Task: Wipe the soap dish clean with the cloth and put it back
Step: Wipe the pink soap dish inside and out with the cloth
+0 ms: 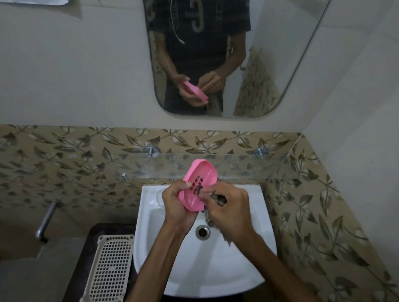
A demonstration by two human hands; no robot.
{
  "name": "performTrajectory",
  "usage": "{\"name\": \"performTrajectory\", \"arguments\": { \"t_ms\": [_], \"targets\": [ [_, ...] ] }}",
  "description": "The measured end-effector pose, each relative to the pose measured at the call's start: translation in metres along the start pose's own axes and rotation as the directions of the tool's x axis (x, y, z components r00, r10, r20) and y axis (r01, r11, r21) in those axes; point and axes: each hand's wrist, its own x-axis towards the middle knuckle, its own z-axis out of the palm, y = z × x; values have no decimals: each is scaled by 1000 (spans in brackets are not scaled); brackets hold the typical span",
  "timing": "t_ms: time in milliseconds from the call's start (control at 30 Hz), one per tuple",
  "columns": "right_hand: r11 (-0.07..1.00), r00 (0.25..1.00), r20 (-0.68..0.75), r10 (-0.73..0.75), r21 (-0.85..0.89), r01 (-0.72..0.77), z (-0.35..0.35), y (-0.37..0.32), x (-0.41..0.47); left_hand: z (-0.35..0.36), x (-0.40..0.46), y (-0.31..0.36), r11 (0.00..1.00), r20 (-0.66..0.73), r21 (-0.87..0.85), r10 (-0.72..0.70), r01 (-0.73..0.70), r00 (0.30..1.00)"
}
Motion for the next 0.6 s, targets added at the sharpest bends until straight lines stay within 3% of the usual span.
{"name": "performTrajectory", "arguments": {
  "t_ms": [67,233,400,533,600],
  "targets": [
    [997,991,103,-80,2,80,0,-3,-11,-3,0,2,998,6,53,-20,19,1000],
    [996,984,-171,-54,-83,41,-16,12,31,8,1,-3,998,28,52,45,-46,999],
    [990,988,77,-137,32,134,-5,-9,-1,7,5,7,998,4,60,31,-32,1000],
    [1000,993,-115,7,-15,-9,-6,1,18,11,3,0,999,34,-11,41,-41,999],
    [999,998,-47,-39,0,39,-1,-6,9,8,2,0,999,23,-27,35,-34,999]
  ]
}}
